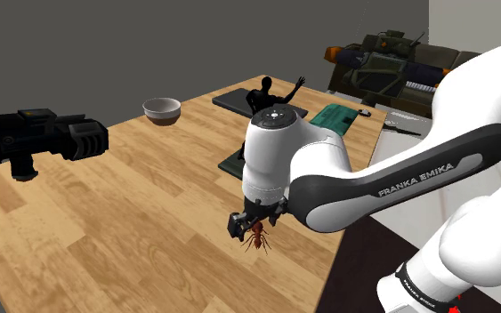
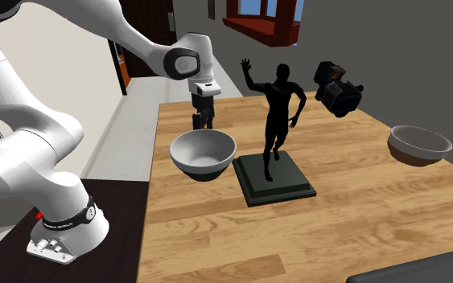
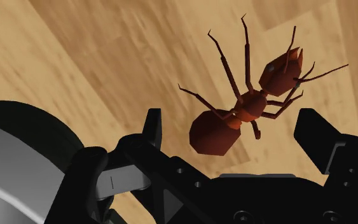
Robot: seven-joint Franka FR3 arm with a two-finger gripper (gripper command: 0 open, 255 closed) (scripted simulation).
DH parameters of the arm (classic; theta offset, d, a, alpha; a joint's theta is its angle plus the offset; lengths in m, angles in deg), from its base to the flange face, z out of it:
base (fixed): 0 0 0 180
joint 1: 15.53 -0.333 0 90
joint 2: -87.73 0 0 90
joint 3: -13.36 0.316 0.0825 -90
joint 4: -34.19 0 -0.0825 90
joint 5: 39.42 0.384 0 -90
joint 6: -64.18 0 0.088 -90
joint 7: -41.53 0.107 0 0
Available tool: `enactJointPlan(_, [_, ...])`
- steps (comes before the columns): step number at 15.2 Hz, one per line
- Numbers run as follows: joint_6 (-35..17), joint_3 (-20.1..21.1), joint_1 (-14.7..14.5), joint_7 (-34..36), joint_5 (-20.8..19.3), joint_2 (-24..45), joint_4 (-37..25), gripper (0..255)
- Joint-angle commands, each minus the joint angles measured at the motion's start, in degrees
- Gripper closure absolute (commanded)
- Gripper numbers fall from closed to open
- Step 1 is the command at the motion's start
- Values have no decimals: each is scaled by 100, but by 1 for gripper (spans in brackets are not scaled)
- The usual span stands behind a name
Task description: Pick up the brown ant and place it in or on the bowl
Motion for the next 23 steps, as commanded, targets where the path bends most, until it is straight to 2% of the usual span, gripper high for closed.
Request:
enactJointPlan(1, [-14,3,1,6,-6,6,7,0])
enactJointPlan(5, [-13,3,1,5,-5,6,7,0])
enactJointPlan(6, [-13,3,1,5,-5,6,7,255])
enactJointPlan(15, [-14,4,1,6,-6,6,7,255])
enactJointPlan(23, [638,-181,-93,-302,323,-438,-309,255])
